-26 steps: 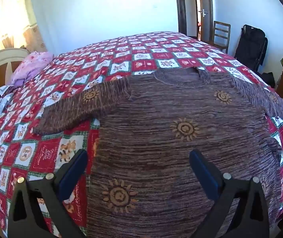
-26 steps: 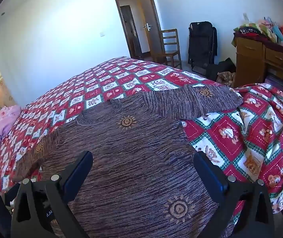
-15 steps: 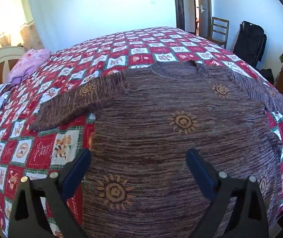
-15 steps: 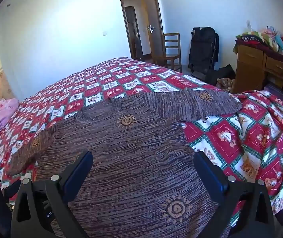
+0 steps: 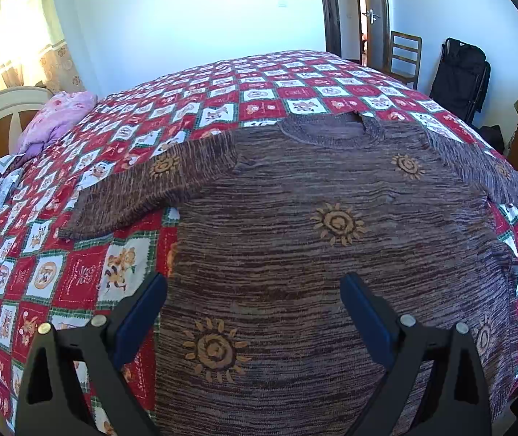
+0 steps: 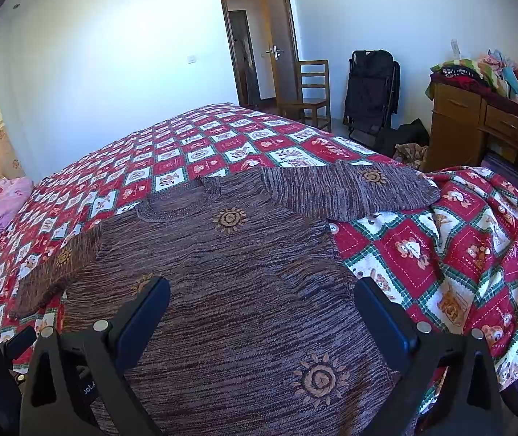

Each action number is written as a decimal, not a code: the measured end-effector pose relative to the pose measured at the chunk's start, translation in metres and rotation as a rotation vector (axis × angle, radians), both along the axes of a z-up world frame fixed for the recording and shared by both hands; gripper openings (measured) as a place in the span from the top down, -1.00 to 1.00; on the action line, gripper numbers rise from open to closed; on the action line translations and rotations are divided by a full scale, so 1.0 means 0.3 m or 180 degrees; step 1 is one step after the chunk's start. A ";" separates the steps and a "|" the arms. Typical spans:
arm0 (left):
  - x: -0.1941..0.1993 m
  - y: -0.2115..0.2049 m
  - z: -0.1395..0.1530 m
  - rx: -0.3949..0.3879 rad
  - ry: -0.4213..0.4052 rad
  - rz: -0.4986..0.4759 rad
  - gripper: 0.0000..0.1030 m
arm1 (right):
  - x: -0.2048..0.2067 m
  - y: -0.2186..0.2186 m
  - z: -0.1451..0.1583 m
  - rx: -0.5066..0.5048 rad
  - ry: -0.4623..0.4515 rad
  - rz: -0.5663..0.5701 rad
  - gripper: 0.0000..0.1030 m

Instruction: Fold small clothes

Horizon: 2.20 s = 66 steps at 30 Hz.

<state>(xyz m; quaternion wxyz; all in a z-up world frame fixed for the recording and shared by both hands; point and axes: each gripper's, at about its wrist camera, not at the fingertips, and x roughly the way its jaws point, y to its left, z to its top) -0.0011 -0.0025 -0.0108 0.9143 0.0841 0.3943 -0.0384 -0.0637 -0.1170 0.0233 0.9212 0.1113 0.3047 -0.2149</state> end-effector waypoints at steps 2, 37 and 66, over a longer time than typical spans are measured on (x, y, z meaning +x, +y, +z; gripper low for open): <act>0.001 0.001 0.001 0.0002 0.0003 -0.0005 -0.91 | -0.002 -0.002 0.002 0.0003 -0.0007 -0.0009 -0.98; -0.006 0.002 0.010 -0.0025 0.0003 0.0002 -0.91 | -0.013 -0.006 0.004 0.0010 0.0007 -0.0022 -0.98; -0.008 -0.007 -0.006 -0.0033 0.0039 0.0000 -0.91 | -0.020 -0.010 -0.015 0.0031 0.0035 -0.0026 -0.98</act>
